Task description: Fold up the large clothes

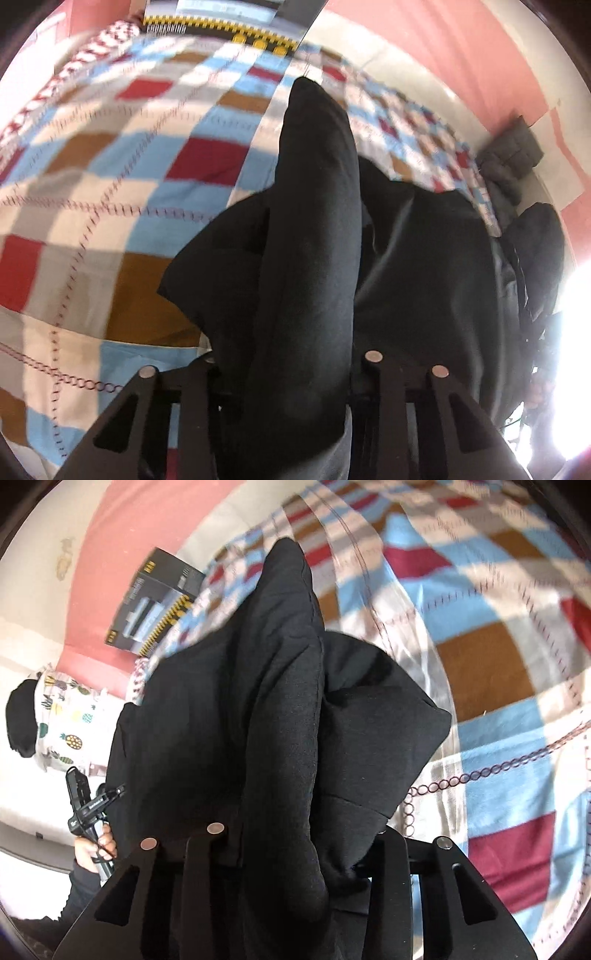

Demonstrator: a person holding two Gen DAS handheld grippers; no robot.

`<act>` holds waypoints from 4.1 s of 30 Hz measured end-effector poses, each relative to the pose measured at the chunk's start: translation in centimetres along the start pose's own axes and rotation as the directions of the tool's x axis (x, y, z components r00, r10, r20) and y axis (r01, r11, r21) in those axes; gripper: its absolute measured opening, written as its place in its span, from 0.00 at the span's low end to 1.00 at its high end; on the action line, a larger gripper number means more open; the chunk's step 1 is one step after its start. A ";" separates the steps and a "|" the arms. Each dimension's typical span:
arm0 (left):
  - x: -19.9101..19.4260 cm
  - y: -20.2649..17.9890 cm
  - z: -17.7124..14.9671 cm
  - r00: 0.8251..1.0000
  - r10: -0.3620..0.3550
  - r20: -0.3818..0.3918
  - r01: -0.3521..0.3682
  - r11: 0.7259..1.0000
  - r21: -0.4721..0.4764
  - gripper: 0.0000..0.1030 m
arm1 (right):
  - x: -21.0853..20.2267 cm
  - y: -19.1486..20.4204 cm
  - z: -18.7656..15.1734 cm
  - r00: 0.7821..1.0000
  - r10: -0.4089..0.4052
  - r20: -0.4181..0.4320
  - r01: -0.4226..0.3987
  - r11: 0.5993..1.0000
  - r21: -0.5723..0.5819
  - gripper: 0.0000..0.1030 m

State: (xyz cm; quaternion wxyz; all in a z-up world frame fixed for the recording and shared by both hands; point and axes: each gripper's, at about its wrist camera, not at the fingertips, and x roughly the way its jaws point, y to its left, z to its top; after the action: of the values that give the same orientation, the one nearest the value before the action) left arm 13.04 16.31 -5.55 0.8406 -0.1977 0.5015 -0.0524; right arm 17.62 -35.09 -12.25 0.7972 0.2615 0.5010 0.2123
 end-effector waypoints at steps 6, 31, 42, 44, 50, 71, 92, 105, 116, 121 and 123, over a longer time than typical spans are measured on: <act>-4.2 -1.6 1.0 0.995 -0.048 0.089 0.044 0.998 0.045 0.32 | -3.4 4.0 -0.2 0.998 0.018 0.066 -0.012 0.996 -0.083 0.35; -9.2 1.1 12.9 0.964 -0.024 0.266 0.016 0.999 0.032 0.32 | 1.6 15.6 8.6 0.988 0.105 0.110 -0.079 0.972 -0.221 0.35; -5.2 4.6 20.1 0.968 -0.003 0.251 0.000 1.000 0.015 0.32 | 7.6 16.7 13.4 0.990 0.114 0.086 -0.096 0.978 -0.187 0.35; -4.1 5.6 20.9 0.968 -0.005 0.253 0.003 1.000 0.005 0.32 | 8.9 16.6 14.3 0.990 0.115 0.081 -0.098 0.978 -0.182 0.35; 1.3 10.0 22.3 0.980 0.029 0.199 -0.017 0.998 -0.061 0.33 | 14.0 15.1 16.2 0.995 0.092 0.046 -0.084 0.982 -0.167 0.36; 2.3 17.0 19.5 0.972 0.086 0.220 -0.048 0.984 -0.173 0.68 | 12.6 9.2 15.0 0.996 -0.040 0.074 0.042 0.999 -0.022 0.67; 3.0 12.7 23.8 0.922 0.177 0.344 -0.162 0.984 -0.071 0.56 | 15.5 15.5 19.6 0.951 -0.219 0.219 0.262 0.946 -0.192 0.19; 9.0 14.4 27.0 0.934 0.246 0.259 -0.210 0.965 -0.156 0.58 | 19.6 15.1 23.3 0.926 -0.331 0.181 0.362 0.915 -0.180 0.20; -3.0 10.9 14.6 0.885 0.224 0.408 -0.212 0.974 -0.076 0.58 | 9.3 18.7 11.9 0.933 -0.239 0.270 0.299 0.931 -0.210 0.28; -5.3 7.3 7.1 0.878 0.248 0.410 -0.259 0.965 -0.028 0.60 | 5.9 20.6 4.9 0.916 -0.246 0.316 0.333 0.907 -0.257 0.46; -5.6 5.8 4.7 0.878 0.260 0.403 -0.280 0.960 -0.009 0.61 | 5.0 21.2 2.5 0.914 -0.253 0.318 0.344 0.898 -0.273 0.47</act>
State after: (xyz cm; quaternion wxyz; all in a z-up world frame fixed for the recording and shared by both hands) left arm 13.68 24.56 -1.18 0.9290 -0.1115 0.3402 0.0944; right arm 20.35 -16.21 -1.41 0.9140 0.0733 0.3783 0.1272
